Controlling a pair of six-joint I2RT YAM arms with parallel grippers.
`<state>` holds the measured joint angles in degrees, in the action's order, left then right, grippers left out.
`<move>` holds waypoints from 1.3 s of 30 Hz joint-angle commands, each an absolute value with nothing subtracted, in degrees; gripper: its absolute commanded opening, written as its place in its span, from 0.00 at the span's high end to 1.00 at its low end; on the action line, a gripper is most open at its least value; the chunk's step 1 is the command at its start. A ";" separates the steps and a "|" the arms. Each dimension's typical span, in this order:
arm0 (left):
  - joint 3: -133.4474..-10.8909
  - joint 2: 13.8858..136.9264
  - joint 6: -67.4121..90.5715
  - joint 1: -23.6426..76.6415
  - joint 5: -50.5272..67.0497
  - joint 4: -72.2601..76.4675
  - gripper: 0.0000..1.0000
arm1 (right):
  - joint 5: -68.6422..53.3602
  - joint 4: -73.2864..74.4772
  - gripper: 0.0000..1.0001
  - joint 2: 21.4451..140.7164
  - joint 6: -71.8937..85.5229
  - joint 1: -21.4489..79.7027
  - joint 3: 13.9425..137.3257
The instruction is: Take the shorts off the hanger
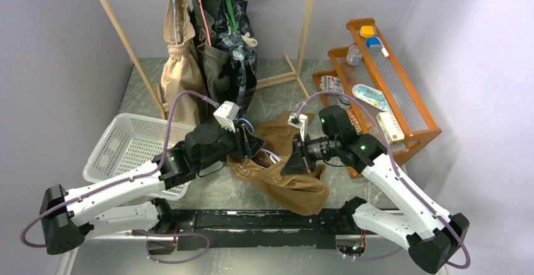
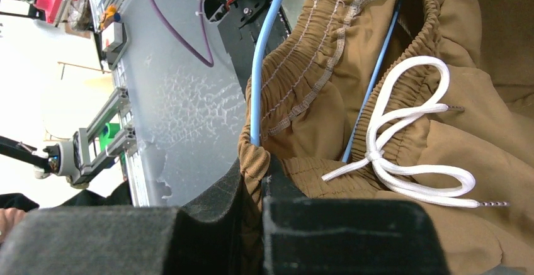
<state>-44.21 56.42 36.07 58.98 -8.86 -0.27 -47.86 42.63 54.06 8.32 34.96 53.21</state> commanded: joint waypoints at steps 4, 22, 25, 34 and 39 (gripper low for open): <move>-42.62 54.69 38.66 59.16 -9.98 5.63 0.63 | -49.69 40.51 1.00 52.80 7.94 35.24 52.72; -42.50 53.19 38.14 59.17 -11.91 4.10 0.93 | -48.19 41.04 0.82 54.51 8.71 35.25 53.43; -42.65 52.12 38.75 59.16 -14.85 1.34 0.93 | -38.39 43.00 0.57 54.03 10.71 35.27 55.51; -45.68 51.96 37.83 59.15 -21.40 -6.96 0.93 | -19.02 47.89 0.32 50.01 15.07 35.24 62.83; -48.66 53.93 36.49 59.15 -21.89 -9.85 0.93 | -25.98 44.56 0.33 50.51 15.95 35.20 61.11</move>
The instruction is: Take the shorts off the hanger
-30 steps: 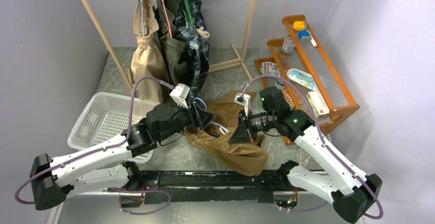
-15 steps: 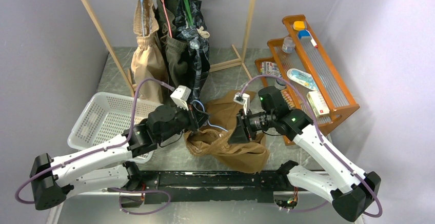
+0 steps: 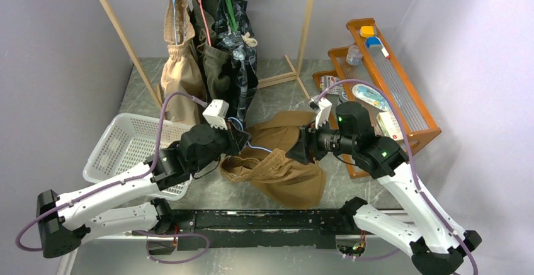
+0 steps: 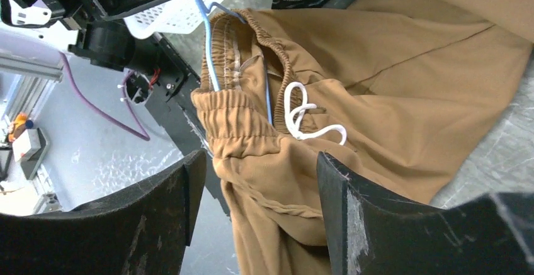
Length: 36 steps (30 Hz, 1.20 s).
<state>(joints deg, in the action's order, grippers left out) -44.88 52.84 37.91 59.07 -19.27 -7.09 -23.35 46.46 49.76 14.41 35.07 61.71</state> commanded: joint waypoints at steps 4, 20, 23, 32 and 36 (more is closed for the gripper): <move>-49.81 54.32 36.04 59.20 -22.03 -11.30 0.93 | -32.45 39.96 0.39 51.72 17.04 35.31 58.21; -49.51 52.47 37.43 59.15 -24.70 -14.14 0.93 | -41.25 33.31 0.68 52.67 16.93 35.44 51.55; -50.35 52.93 37.30 59.15 -26.02 -15.56 0.93 | -36.46 35.05 0.89 51.57 16.72 35.47 52.03; -52.41 50.76 40.38 59.18 -36.24 -27.12 0.93 | -18.45 37.47 0.87 45.15 18.70 35.42 52.17; -51.75 49.26 38.91 59.15 -36.21 -26.87 0.93 | -22.99 35.47 0.88 44.84 18.66 35.42 50.44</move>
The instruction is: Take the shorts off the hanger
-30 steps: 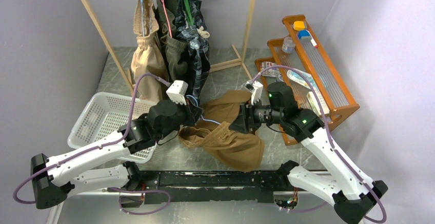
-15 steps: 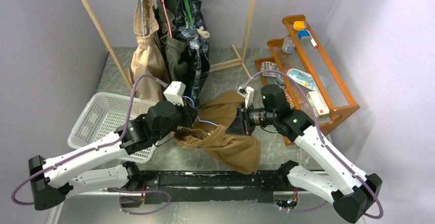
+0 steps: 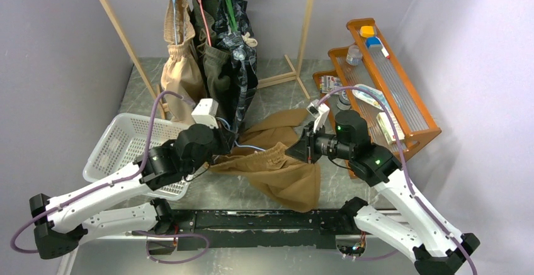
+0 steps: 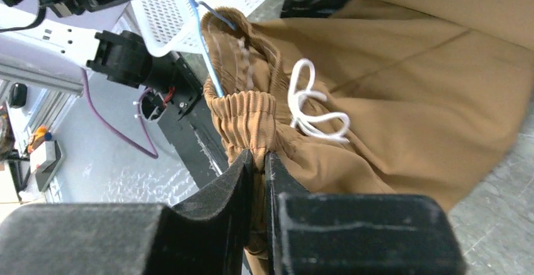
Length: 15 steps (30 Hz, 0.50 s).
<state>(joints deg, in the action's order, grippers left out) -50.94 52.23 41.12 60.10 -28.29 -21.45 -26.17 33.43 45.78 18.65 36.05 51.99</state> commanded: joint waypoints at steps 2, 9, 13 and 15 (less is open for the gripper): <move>-52.00 49.21 38.80 59.16 -36.68 -28.14 0.93 | -25.06 35.88 0.88 45.45 17.41 35.44 50.37; -54.23 48.60 42.66 59.15 -41.31 -32.70 0.93 | -17.43 41.45 0.91 45.03 17.79 35.35 52.20; -57.57 49.18 50.06 59.19 -47.88 -39.76 0.93 | -26.26 40.49 0.93 40.99 17.20 35.40 52.66; -58.83 49.19 53.42 59.15 -48.55 -43.09 0.93 | -24.66 42.97 0.93 39.88 17.65 35.46 53.43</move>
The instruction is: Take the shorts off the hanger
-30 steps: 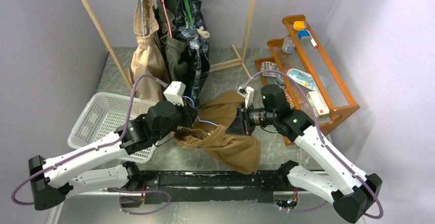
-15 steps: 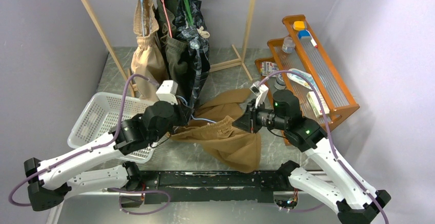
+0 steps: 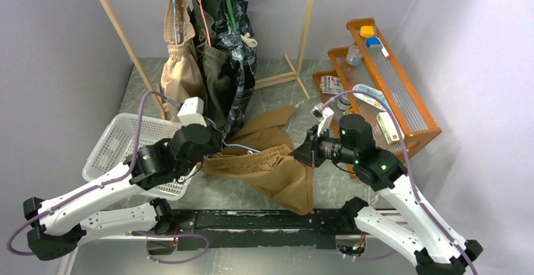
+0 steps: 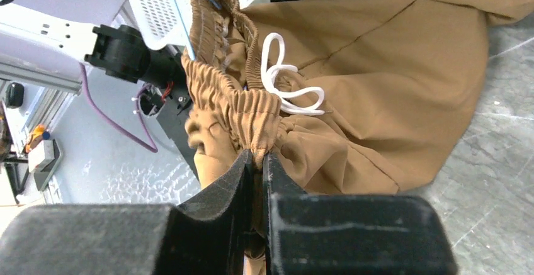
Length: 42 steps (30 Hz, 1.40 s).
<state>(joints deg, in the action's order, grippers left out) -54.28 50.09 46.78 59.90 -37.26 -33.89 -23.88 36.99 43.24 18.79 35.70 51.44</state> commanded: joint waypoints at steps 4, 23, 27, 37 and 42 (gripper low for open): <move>-58.26 47.20 54.88 59.15 -51.07 -42.67 0.93 | -13.84 49.59 1.00 39.25 18.90 35.37 55.19; -61.31 55.23 53.88 59.06 -49.49 -40.66 0.93 | -43.89 44.55 1.00 40.00 8.97 35.37 56.63; -64.69 56.42 56.13 57.02 -51.38 -45.14 0.93 | -58.44 45.38 1.00 41.56 7.26 35.46 53.54; -64.02 60.44 45.66 50.89 -40.10 -35.98 0.93 | -47.66 36.44 1.00 39.42 12.26 35.42 58.17; -60.74 60.91 40.54 50.90 -31.92 -28.26 0.93 | -38.70 25.21 1.00 39.86 19.04 35.48 55.45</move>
